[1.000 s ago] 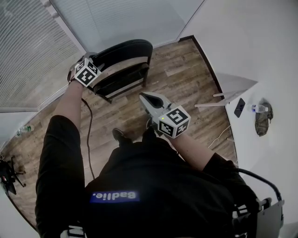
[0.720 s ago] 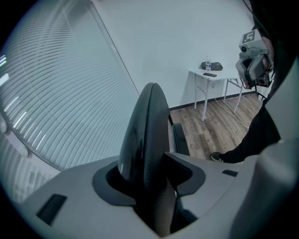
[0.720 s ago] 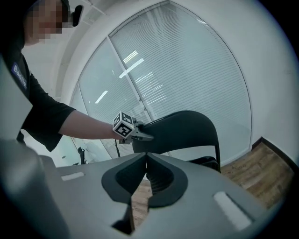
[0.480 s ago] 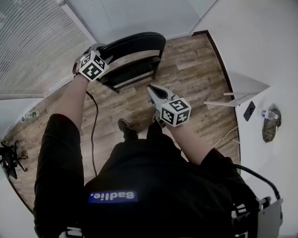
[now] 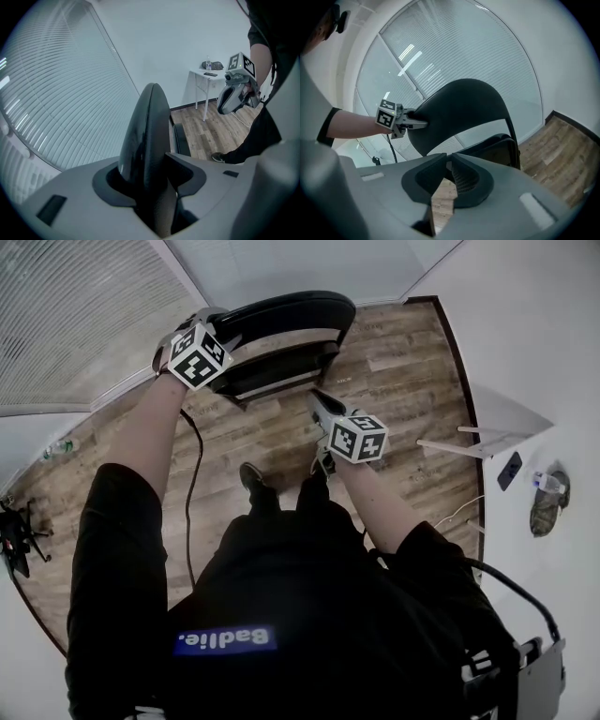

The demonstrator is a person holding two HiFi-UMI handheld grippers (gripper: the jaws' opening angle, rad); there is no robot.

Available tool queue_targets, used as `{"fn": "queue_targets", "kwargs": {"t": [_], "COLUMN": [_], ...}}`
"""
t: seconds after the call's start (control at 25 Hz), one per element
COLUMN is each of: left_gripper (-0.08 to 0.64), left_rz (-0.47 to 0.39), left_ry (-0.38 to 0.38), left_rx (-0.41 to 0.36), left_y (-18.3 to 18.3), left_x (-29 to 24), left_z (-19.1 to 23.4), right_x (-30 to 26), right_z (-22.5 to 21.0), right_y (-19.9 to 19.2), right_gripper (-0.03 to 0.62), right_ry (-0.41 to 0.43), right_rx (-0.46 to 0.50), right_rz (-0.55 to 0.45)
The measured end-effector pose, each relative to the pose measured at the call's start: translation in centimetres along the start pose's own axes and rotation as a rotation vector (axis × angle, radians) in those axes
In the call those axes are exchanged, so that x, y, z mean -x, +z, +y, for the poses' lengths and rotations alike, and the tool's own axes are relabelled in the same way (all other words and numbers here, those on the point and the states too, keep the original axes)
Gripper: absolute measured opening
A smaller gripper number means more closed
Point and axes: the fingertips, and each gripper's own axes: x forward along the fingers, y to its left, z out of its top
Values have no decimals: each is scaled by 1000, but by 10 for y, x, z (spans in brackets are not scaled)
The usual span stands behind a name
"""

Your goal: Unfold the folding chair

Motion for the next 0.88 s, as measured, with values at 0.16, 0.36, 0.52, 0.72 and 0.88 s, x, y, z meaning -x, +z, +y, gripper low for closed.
{"fn": "queue_targets", "kwargs": {"t": [0.16,0.36,0.52,0.72,0.88], "left_gripper": [186,189,192,198,199], "left_rz": [0,-3,-7,-8,-9], "left_ry": [4,10,16,27,30], "left_rx": [-2,-9,-12,-17,-19], "left_y": [0,1,1,-1,0], "left_x": [-2,-4,-5,-7,-8], "left_z": [-4,-2,-1,3,3], "right_x": [-22,-51,-70,-92,-108], "right_z": [-17,-37,-50,-66,-81], "right_y": [-14,-18,-19,-17,-18], "right_gripper": [23,62,97,137,192], "right_ry": [-2,-14,-19,-19,-8], "right_rx": [-88,-228,-323,-436,-560], "right_rz": [21,13,-1,-28,-75]}}
